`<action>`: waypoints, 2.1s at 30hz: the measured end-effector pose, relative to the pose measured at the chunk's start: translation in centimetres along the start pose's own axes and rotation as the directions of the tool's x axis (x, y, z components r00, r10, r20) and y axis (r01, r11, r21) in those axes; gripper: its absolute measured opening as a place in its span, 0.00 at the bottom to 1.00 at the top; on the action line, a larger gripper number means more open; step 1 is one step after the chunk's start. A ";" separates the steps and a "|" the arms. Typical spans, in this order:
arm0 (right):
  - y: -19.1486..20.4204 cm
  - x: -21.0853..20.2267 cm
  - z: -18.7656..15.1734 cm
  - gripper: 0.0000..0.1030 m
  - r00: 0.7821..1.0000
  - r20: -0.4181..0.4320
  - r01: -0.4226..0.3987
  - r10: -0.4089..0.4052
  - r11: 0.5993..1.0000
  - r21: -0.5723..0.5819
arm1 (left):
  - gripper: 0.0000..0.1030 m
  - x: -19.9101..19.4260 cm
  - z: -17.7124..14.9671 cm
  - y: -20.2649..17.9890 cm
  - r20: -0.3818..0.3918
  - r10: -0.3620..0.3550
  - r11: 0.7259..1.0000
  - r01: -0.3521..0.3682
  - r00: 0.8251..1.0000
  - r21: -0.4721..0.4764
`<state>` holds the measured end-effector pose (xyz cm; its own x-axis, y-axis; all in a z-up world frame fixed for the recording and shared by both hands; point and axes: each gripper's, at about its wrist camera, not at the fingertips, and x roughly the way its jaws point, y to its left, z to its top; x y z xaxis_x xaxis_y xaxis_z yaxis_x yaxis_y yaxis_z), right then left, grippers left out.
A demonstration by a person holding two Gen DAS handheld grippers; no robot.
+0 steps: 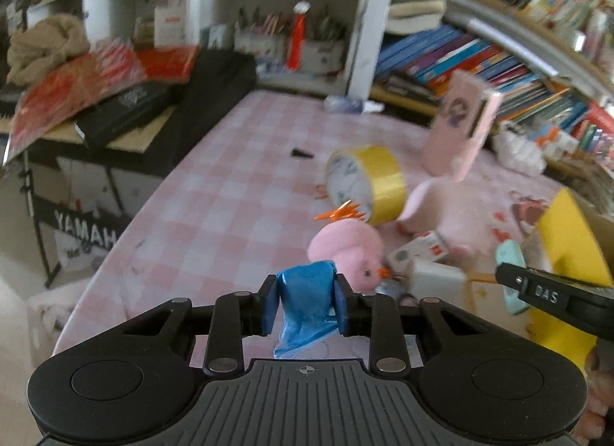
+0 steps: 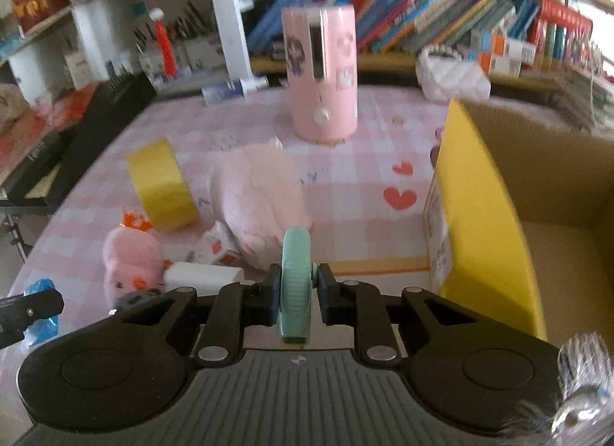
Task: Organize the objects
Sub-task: 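Carry the blue item and mint-green stapler over the yellow box with both tools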
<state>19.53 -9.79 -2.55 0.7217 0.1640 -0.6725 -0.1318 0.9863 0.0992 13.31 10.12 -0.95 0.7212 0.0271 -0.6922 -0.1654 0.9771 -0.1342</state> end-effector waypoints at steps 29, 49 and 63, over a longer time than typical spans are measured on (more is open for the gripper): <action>2.5 -13.8 -9.6 0.18 0.999 0.046 0.012 -0.009 0.998 -0.063 | 0.26 -9.6 -8.3 0.4 0.001 -0.183 0.974 0.182 0.983 0.139; -2.2 -20.2 -15.7 0.18 0.978 0.022 0.200 -0.206 0.967 0.156 | 0.26 -11.8 -11.9 -5.0 -0.106 -0.369 0.863 0.383 0.923 0.329; -5.8 -22.9 -18.2 0.18 0.951 -0.014 0.303 -0.310 0.917 0.261 | 0.26 -11.8 -13.1 -9.5 -0.182 -0.450 0.771 0.483 0.874 0.416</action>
<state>-8.59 -19.61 -1.05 0.7177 -0.1502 -0.6800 0.2753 0.9581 0.0790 -2.45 -2.20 -0.77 0.5826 -0.4544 -0.6738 0.5005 0.8538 -0.1431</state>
